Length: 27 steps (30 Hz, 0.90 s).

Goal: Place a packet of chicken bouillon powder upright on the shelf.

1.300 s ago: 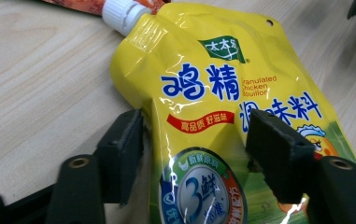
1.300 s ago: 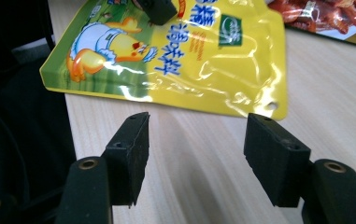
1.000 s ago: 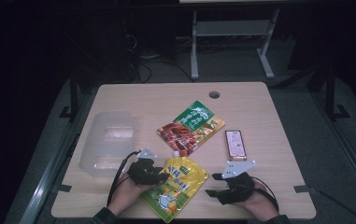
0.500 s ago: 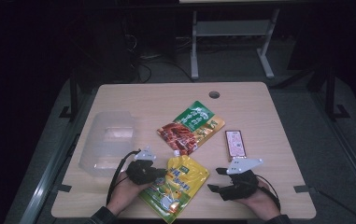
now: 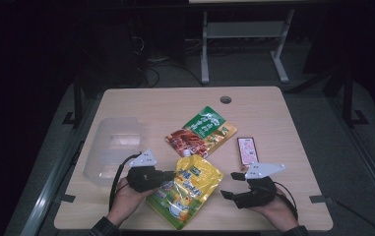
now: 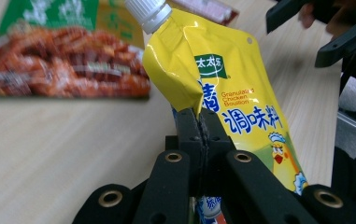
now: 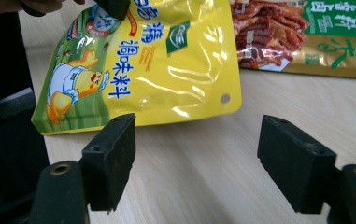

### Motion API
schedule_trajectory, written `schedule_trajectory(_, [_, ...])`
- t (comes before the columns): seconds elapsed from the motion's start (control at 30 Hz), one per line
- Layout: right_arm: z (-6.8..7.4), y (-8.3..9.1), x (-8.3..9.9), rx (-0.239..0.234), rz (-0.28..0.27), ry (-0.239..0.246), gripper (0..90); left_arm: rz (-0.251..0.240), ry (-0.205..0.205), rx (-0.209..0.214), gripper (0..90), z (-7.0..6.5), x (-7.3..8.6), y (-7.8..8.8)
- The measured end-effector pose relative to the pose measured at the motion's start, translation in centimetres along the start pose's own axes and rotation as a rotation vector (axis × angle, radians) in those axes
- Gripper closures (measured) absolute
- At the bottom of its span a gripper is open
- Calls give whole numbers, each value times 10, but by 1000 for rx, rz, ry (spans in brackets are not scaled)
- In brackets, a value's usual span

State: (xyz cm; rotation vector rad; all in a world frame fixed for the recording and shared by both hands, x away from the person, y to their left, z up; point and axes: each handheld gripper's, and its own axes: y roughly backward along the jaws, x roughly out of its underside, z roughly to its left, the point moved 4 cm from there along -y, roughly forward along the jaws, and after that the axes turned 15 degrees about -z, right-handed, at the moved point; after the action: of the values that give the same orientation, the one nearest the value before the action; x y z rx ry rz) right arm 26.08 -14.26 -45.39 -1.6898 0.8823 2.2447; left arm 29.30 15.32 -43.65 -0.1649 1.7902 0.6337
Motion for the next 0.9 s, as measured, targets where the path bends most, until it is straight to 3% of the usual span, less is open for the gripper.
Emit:
schedule_trajectory(0.2, [-3,-3,-9,-41,-11,-27,223,-86,-29,3,894,0,-16,12])
schedule_trajectory(0.3, [-5,-6,-16,-58,-26,-51,207,-101,-48,3,895,1,-20,16])
schedule_trajectory(0.53, [-10,-18,-34,-79,-69,-48,178,-160,-57,1,895,-1,-28,24])
schedule_trajectory(0.7, [-13,-35,-47,-147,-103,-62,166,-182,-61,4,895,0,-30,29])
schedule_trajectory(0.9, [-12,-55,-55,-190,-121,-69,185,-198,-60,3,895,0,-31,32])
